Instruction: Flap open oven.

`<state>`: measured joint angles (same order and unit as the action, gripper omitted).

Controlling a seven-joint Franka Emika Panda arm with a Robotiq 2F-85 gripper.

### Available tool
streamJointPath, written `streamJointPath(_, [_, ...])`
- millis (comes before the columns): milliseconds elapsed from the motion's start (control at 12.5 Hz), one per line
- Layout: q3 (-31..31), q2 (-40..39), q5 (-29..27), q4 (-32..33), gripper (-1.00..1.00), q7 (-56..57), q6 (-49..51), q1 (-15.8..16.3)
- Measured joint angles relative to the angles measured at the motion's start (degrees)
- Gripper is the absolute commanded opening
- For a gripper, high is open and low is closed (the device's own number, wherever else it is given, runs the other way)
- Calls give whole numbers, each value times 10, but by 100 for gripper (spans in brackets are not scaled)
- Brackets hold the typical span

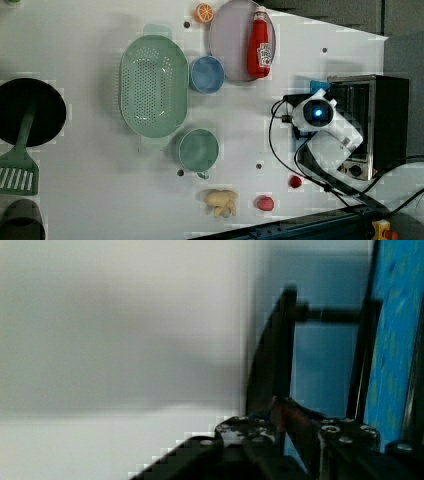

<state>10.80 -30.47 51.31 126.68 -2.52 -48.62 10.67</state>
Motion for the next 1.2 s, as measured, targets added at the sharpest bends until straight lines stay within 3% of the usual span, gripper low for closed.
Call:
streamJointPath(320, [-14, 72, -211, -32, -65, -4, 1, 1])
streamJointPath(640, [-13, 227, -410, -71, -65, -4, 97, 8])
streamJointPath(800, [-5, 301, -460, -115, -65, -5, 188, 9])
streamJointPath(1200, [31, 403, -479, -243, -65, -5, 419, 4])
